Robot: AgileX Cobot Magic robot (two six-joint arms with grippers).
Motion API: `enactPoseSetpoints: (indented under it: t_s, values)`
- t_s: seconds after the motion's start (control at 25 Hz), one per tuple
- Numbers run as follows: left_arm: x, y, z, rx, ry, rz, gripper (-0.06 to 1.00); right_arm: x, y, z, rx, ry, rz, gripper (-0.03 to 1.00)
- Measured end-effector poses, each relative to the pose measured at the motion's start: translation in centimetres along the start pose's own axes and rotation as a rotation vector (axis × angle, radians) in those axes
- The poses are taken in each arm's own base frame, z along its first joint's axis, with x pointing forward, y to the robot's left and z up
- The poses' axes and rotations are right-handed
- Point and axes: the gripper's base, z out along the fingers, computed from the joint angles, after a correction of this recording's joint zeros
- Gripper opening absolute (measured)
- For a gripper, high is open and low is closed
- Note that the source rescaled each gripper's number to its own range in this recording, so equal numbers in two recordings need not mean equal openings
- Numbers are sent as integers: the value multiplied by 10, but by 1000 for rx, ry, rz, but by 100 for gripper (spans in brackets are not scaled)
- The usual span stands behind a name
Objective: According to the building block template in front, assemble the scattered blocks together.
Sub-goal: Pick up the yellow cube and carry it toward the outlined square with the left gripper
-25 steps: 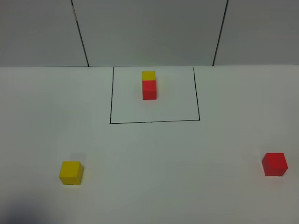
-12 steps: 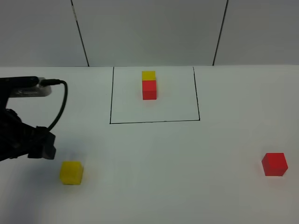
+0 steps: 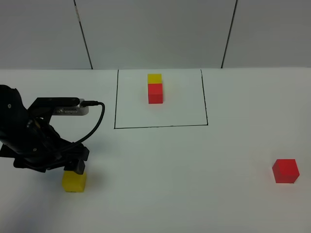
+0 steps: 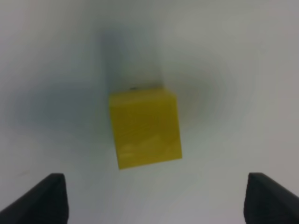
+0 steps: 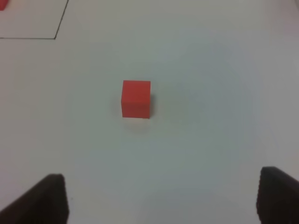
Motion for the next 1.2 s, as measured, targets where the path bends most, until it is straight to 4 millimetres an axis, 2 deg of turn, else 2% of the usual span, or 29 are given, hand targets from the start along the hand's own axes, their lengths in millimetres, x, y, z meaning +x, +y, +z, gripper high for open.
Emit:
enactPoseSetpoints:
  t_s: [0.4,0.88,1.08,1.2]
  values:
    - [-6,1,12,-17,-20,4,72,0,0,0,0,0,0,67]
    - [-4,3,54,-35,104,-6,72,0,0,0,0,-2,-1,67]
    - [-4,5,66,-39,127,-9,70,0,0,0,0,-3,-1,67]
    - [-3,5,71,-41,143,-10,63,0,0,0,0,-3,0,67]
